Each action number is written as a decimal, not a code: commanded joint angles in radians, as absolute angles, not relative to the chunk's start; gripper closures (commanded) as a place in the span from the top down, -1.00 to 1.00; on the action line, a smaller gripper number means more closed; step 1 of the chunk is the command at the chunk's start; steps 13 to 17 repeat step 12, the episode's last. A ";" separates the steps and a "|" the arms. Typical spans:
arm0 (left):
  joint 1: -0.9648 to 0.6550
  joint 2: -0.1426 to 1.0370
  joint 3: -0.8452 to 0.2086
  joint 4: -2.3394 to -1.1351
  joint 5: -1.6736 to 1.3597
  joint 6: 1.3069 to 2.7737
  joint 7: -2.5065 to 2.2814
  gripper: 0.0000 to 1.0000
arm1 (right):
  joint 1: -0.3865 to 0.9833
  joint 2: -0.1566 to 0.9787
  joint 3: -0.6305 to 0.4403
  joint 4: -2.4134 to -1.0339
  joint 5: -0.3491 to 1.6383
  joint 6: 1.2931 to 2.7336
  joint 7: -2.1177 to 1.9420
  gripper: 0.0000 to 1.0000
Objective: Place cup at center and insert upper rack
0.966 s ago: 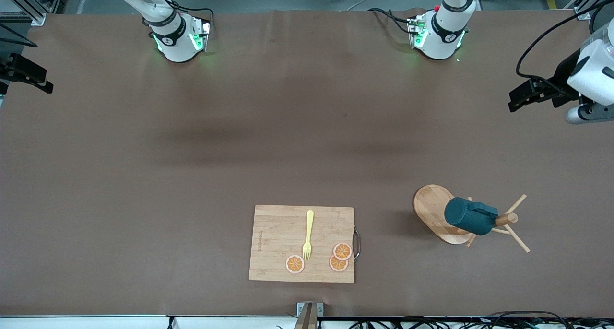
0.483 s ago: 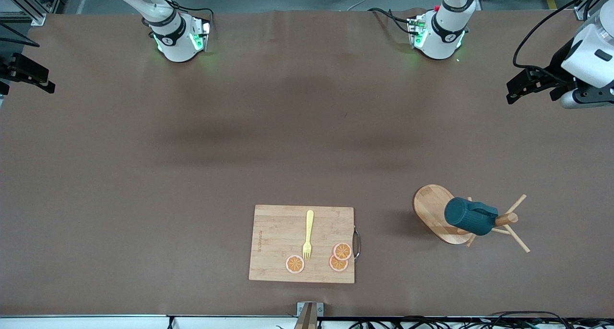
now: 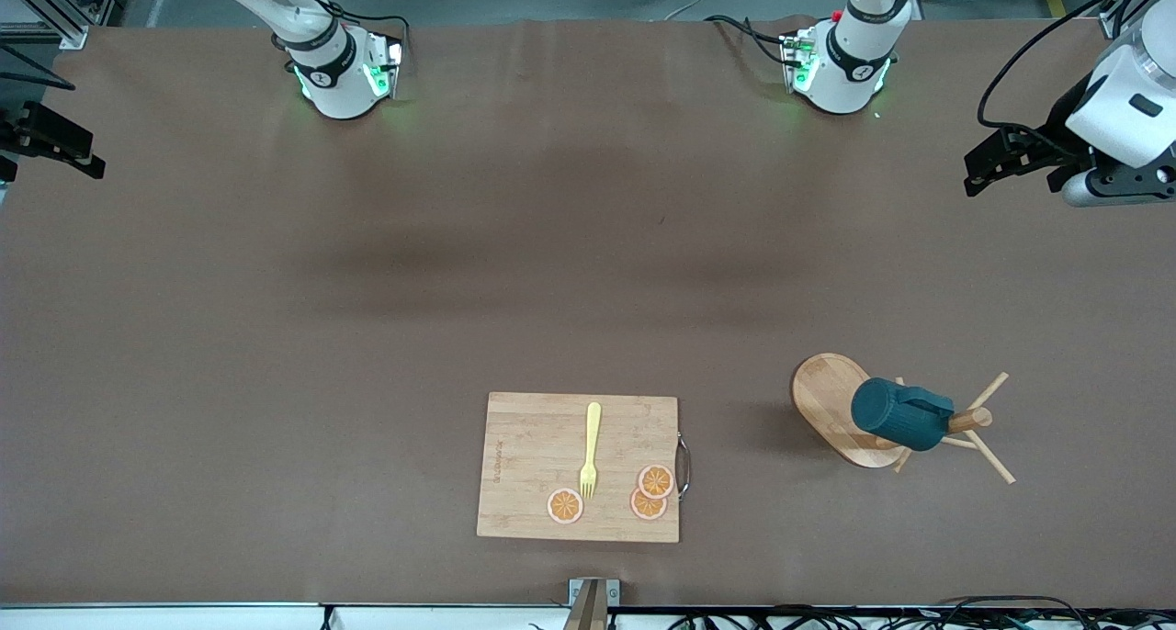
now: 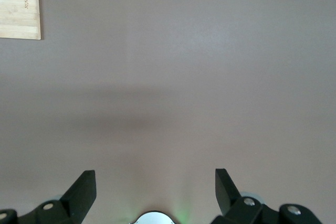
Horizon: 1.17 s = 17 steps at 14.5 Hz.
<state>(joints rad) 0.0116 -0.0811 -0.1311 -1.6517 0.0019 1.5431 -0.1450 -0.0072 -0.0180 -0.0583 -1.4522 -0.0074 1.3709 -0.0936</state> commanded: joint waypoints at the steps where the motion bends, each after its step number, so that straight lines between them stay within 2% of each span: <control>1: 0.020 -0.094 -0.140 -1.651 -0.012 1.531 -0.140 1.00 | -0.005 -0.048 -0.061 -1.482 -0.018 1.379 -0.103 1.00; 11: 0.049 -0.068 -0.124 -1.556 -0.069 1.485 -0.091 1.00 | -0.006 -0.048 -0.064 -1.483 -0.015 1.379 -0.103 1.00; 17: 0.048 -0.061 -0.126 -1.554 -0.069 1.485 -0.084 1.00 | -0.006 -0.048 -0.064 -1.483 -0.017 1.379 -0.103 1.00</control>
